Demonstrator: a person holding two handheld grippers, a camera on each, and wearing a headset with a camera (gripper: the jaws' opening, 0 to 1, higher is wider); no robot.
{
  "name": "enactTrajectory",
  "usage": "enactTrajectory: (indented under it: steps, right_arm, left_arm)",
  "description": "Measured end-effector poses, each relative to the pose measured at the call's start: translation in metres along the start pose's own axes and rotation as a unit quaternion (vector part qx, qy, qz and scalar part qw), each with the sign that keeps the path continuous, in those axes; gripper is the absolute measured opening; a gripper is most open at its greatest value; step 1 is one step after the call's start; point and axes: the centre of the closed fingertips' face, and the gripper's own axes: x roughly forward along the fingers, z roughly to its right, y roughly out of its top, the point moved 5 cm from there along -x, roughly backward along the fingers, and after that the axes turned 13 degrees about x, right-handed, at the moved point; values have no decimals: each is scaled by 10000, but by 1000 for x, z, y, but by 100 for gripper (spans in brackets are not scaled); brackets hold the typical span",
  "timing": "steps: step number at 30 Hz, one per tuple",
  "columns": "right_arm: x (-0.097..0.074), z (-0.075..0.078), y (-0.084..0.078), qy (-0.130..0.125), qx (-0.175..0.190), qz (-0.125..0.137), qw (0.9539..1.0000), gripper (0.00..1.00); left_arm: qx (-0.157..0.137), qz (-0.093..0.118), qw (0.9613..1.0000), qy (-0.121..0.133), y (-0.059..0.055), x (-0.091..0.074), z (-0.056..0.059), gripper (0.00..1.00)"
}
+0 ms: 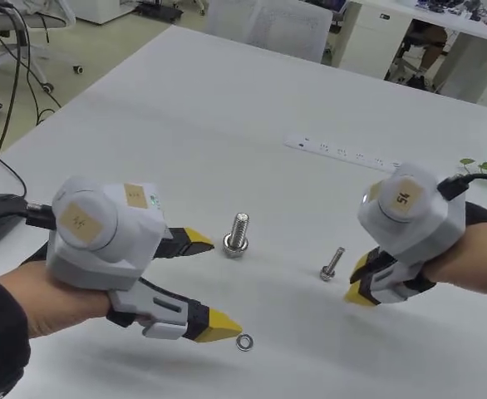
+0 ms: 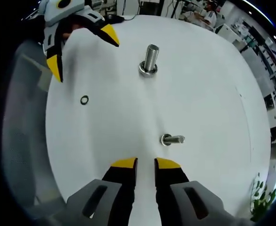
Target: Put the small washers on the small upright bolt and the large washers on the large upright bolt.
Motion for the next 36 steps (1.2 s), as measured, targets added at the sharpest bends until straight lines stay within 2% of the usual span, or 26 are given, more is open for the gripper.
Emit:
enactTrajectory:
  steps: [9, 16, 26, 36]
  right_arm:
    - [3, -24, 7, 183, -231, 29, 9996, 16]
    - [5, -47, 19, 352, -493, 75, 9981, 17]
    - [13, -72, 34, 574, -820, 65, 9950, 17]
    - [23, -99, 49, 856, -1140, 63, 9898, 18]
  left_arm:
    - [11, 2, 10000, 1, 1, 0, 0, 66]
    - [16, 0, 10000, 4, 1, 0, 0, 66]
    - [18, -7, 10000, 16, -1, -1, -1, 66]
    - [21, -18, 10000, 9, -2, -1, -1, 66]
